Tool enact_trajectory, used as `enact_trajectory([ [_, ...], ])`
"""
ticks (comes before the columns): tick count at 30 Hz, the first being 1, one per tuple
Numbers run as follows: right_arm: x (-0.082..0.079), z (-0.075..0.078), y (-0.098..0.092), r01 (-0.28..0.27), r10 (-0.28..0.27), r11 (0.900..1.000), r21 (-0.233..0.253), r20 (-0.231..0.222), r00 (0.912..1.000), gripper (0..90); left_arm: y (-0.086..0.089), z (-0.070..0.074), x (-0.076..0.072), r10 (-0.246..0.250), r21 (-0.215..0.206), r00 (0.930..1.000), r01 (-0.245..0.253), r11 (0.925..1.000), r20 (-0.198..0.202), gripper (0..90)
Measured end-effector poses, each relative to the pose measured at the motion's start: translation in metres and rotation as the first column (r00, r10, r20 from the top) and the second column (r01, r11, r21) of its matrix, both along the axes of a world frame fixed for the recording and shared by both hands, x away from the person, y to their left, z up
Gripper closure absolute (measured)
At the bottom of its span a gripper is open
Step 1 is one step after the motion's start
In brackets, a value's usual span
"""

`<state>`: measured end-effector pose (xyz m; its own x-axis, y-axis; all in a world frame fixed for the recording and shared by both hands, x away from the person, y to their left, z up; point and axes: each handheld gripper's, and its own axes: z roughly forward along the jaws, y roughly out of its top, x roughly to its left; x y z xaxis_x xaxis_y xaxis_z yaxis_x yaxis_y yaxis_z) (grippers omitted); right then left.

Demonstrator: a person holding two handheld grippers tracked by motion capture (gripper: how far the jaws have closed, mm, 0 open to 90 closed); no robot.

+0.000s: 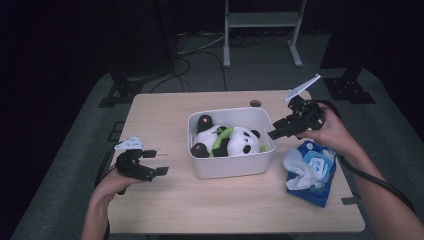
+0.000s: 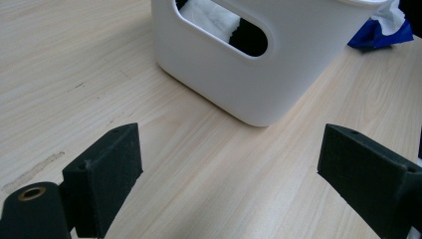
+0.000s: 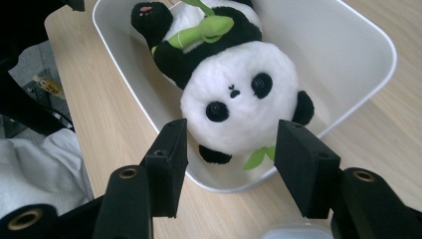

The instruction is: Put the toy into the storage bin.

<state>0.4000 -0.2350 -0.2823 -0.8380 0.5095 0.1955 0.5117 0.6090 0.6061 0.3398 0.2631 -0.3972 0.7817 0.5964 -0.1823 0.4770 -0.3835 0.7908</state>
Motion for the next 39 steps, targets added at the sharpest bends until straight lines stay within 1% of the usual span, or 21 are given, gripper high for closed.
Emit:
enact_trajectory([
  [6, -0.003, -0.003, -0.011, 0.025, -0.025, 1.000, 0.019, 0.000, 0.9997, 44.9, 0.001, -0.003, 0.002, 0.006, 0.005, 0.9999, -0.006, 1.0000, -0.011, 8.9],
  [17, -0.011, -0.013, -0.028, 0.059, -0.059, 0.998, 0.031, -0.018, 0.9981, 44.4, 0.001, -0.006, 0.003, 0.008, 0.009, 0.9998, -0.008, 0.9999, -0.017, 8.8],
  [30, -0.023, -0.034, -0.045, 0.106, -0.104, 0.993, 0.050, -0.048, 0.9934, 43.3, 0.002, -0.007, 0.002, 0.009, 0.018, 0.9999, -0.009, 0.9998, -0.013, 8.8],
  [34, -0.026, -0.041, -0.049, 0.120, -0.118, 0.991, 0.052, -0.048, 0.9919, 42.7, 0.003, -0.007, 0.002, 0.008, 0.021, 0.9999, -0.008, 0.9998, -0.015, 8.8],
  [39, -0.030, -0.049, -0.055, 0.138, -0.134, 0.988, 0.070, -0.061, 0.9891, 42.5, 0.003, -0.007, 0.002, 0.008, 0.020, 0.9999, -0.008, 0.9998, -0.013, 8.8],
])
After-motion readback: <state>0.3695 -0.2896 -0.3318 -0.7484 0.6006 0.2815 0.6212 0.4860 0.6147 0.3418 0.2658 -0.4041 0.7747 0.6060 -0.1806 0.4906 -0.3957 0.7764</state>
